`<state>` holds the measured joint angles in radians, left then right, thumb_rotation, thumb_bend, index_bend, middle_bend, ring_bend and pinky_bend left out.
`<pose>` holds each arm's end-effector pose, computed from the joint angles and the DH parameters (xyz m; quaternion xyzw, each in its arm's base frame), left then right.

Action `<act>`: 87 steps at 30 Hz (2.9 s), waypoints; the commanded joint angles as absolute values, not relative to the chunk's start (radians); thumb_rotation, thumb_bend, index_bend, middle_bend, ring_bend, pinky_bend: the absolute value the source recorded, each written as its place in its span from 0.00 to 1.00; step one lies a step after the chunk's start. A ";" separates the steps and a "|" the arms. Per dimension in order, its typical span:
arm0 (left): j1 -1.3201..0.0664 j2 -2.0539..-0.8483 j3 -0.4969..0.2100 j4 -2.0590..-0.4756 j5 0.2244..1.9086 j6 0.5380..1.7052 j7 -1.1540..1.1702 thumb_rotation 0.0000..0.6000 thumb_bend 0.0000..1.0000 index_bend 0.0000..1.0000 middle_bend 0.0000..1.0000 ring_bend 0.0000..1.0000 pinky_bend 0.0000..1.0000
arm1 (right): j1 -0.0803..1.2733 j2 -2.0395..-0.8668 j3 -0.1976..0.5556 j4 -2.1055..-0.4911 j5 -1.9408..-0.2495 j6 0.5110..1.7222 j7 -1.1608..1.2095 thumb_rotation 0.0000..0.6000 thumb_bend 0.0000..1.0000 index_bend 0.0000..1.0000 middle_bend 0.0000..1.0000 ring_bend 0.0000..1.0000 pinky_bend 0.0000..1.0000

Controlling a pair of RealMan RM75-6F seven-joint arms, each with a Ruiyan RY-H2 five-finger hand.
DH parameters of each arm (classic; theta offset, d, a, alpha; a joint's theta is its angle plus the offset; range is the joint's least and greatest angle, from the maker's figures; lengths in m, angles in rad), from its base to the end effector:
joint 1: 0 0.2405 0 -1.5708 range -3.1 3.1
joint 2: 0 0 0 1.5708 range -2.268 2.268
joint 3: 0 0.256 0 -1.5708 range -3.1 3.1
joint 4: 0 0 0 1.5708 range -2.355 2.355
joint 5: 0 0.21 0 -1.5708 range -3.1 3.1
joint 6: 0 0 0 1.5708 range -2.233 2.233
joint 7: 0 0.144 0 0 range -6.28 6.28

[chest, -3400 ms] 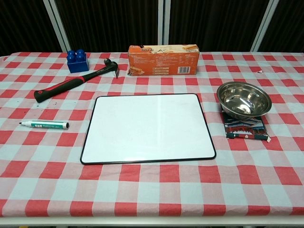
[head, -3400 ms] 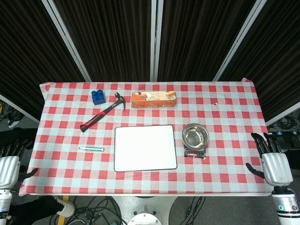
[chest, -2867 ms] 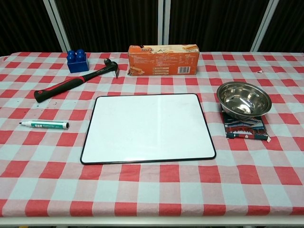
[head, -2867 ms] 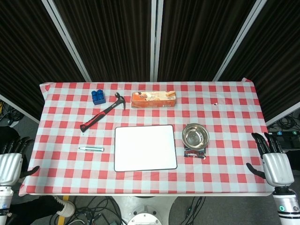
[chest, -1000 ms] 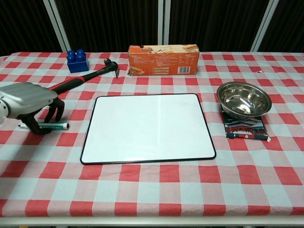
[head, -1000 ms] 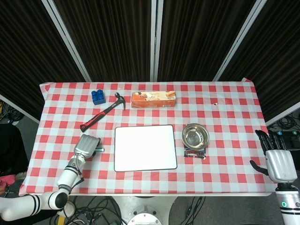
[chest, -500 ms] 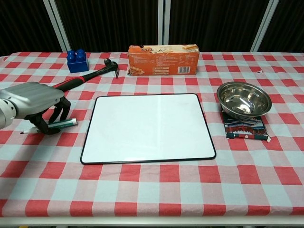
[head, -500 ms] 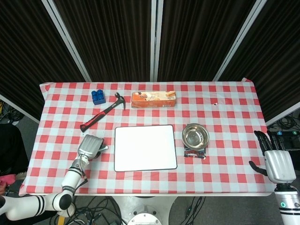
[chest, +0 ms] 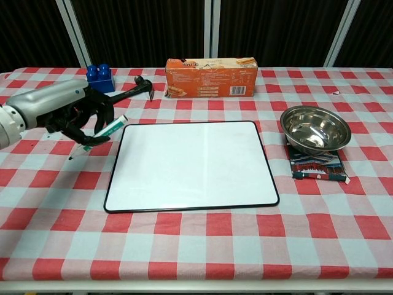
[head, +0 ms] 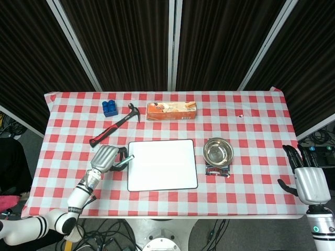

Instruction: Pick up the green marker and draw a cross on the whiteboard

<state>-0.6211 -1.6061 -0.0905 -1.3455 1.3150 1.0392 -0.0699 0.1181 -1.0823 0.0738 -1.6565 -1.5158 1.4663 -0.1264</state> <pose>-0.1932 0.3152 -0.0286 -0.6874 -0.4661 -0.4265 0.3582 -0.2953 -0.1953 0.1666 0.6261 -0.3358 0.3700 0.5986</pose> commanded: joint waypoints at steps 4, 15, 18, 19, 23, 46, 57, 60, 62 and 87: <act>-0.690 -1.696 -0.045 -1.019 1.608 1.076 -0.659 1.00 0.37 0.58 0.62 0.72 0.97 | 0.119 -1.081 0.073 -1.665 -1.516 1.464 -0.133 1.00 0.09 0.00 0.10 0.00 0.09; -0.742 -1.825 -0.040 -0.835 1.623 1.080 -0.761 1.00 0.37 0.58 0.62 0.72 0.97 | 0.111 -1.077 0.071 -1.669 -1.515 1.475 -0.129 1.00 0.09 0.00 0.10 0.00 0.09; -0.759 -1.861 -0.035 -0.780 1.635 1.089 -0.754 1.00 0.37 0.58 0.62 0.72 0.97 | 0.111 -1.075 0.072 -1.671 -1.515 1.474 -0.131 1.00 0.09 0.00 0.10 0.00 0.09; -0.763 -1.870 -0.033 -0.764 1.636 1.088 -0.753 1.00 0.37 0.58 0.62 0.72 0.97 | 0.111 -1.074 0.072 -1.671 -1.514 1.473 -0.130 1.00 0.08 0.00 0.10 0.00 0.09; -0.762 -1.891 -0.023 -0.712 1.634 1.090 -0.767 1.00 0.37 0.58 0.63 0.72 0.97 | 0.110 -1.073 0.072 -1.668 -1.510 1.472 -0.124 1.00 0.08 0.00 0.10 0.00 0.09; -0.832 -2.033 -0.028 -0.563 1.600 1.016 -0.773 1.00 0.37 0.58 0.63 0.72 0.96 | 0.105 -1.077 0.077 -1.645 -1.488 1.469 -0.106 1.00 0.09 0.00 0.10 0.00 0.09; -0.899 -2.027 -0.077 -0.628 1.585 1.035 -0.756 1.00 0.37 0.58 0.63 0.72 0.96 | 0.098 -1.073 0.082 -1.635 -1.487 1.481 -0.087 1.00 0.08 0.00 0.10 0.00 0.09; -0.891 -2.001 -0.080 -0.645 1.570 1.025 -0.743 1.00 0.37 0.58 0.63 0.72 0.96 | 0.100 -1.075 0.082 -1.628 -1.489 1.478 -0.079 1.00 0.08 0.00 0.10 0.00 0.09; -0.881 -1.988 -0.074 -0.644 1.561 1.009 -0.735 1.00 0.36 0.58 0.63 0.72 0.96 | 0.103 -1.076 0.082 -1.623 -1.489 1.474 -0.075 1.00 0.08 0.00 0.10 0.00 0.09; -0.822 -1.992 -0.013 -0.661 1.562 0.992 -0.709 1.00 0.37 0.58 0.63 0.72 0.96 | 0.117 -1.082 0.083 -1.617 -1.496 1.458 -0.065 1.00 0.08 0.00 0.10 0.00 0.09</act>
<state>-0.8335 -1.9979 -0.0222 -0.6432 1.5566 0.9824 -0.7177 0.1164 -1.0815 0.0831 -1.6174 -1.4956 1.4580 -0.0652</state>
